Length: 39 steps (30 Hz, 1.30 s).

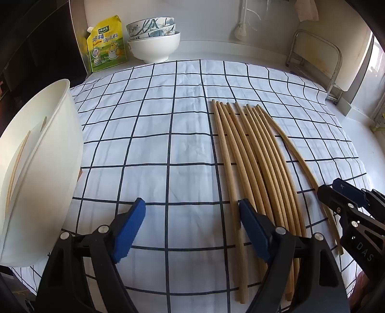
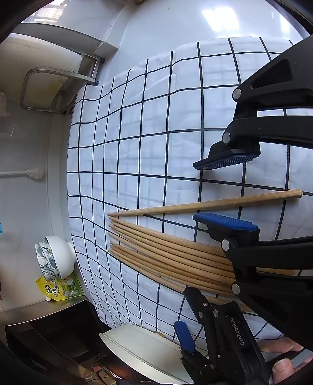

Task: Organize utensils
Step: 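Close the right tool on a chopstick while the left tool grasps another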

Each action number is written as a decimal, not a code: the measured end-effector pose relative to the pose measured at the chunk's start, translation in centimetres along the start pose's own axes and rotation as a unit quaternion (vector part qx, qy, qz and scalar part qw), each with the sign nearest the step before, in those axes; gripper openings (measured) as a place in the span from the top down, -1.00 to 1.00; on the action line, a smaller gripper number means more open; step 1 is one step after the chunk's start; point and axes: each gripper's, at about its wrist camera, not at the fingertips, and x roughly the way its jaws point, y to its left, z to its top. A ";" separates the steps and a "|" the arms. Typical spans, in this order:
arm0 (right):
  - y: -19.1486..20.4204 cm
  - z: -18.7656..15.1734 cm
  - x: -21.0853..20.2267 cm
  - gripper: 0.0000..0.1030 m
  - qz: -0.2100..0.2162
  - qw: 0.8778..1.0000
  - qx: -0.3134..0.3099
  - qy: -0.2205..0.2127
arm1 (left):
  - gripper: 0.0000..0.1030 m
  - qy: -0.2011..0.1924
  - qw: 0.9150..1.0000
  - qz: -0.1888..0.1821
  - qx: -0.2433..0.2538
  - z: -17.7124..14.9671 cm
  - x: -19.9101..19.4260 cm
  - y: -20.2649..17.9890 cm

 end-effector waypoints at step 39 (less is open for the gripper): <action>2.7 0.2 -2.9 0.87 0.021 0.999 0.008 -0.037 | 0.86 -0.035 0.994 -0.103 -0.008 0.2 -5.4 1.2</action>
